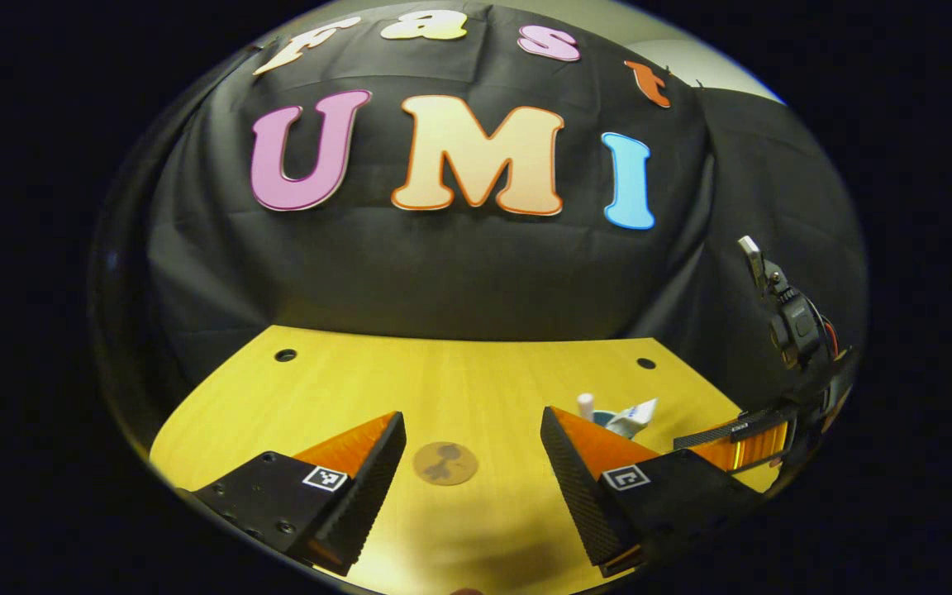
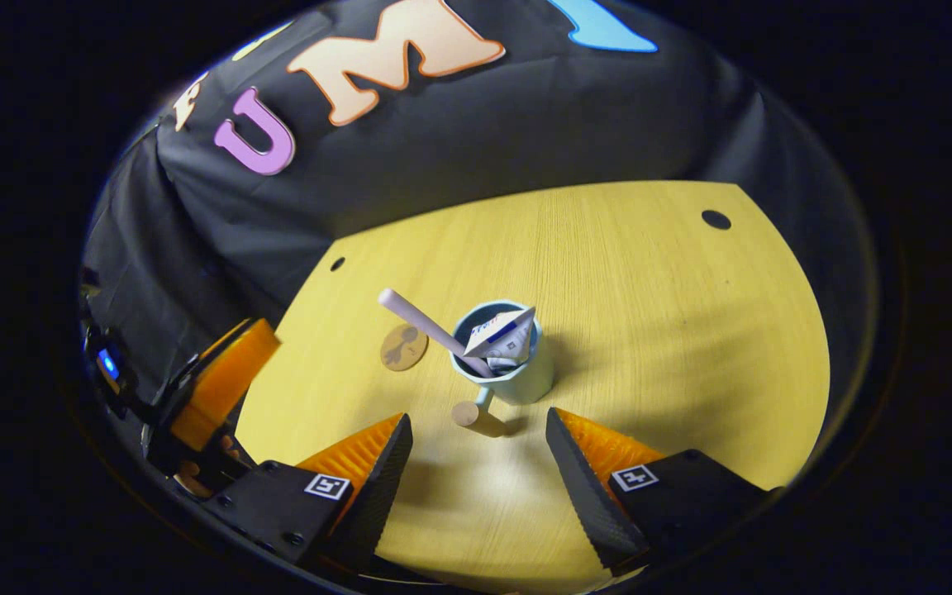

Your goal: Put the toothbrush and toothpaste on the desktop into the cup, then pick up the cup and place it on the coaster on the desktop.

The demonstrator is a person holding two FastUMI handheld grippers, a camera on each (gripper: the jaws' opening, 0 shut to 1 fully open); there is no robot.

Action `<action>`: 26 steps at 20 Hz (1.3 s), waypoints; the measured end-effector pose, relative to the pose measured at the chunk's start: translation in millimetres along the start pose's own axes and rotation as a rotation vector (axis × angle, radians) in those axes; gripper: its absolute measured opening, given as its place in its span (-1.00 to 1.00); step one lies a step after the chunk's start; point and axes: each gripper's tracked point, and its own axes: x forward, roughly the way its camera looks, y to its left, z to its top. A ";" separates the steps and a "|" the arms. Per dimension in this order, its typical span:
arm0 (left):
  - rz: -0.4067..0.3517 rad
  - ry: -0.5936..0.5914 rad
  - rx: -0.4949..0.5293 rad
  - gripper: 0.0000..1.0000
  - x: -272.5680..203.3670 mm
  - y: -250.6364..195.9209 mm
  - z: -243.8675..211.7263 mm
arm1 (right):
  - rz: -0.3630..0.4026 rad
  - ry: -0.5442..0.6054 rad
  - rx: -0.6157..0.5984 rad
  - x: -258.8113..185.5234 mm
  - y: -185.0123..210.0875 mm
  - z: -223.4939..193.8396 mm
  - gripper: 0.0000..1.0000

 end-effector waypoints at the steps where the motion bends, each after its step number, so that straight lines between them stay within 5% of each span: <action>1: 0.016 0.003 -0.008 0.91 -4.6 13.3 -2.0 | -0.006 0.036 -0.003 10.0 1.3 -2.0 0.97; 9: 0.155 0.042 -0.076 0.91 -43.4 105.4 -33.4 | -0.154 0.247 -0.039 79.8 -12.2 -9.9 0.97; 14: 0.212 0.054 -0.088 0.90 -58.3 142.8 -43.0 | -0.228 0.302 -0.045 98.5 -27.1 -17.1 0.75; 18: 0.211 0.064 -0.074 0.90 -56.4 154.0 -45.1 | -0.252 0.337 -0.051 100.5 -38.1 -19.9 0.38; 22: 0.179 0.069 -0.064 0.90 -49.6 153.8 -45.1 | -0.259 0.336 -0.105 103.9 -35.6 -23.5 -0.39; 26: 0.148 0.074 -0.043 0.90 -42.1 152.8 -43.0 | -0.215 0.316 -0.102 107.0 -12.8 -24.8 -0.40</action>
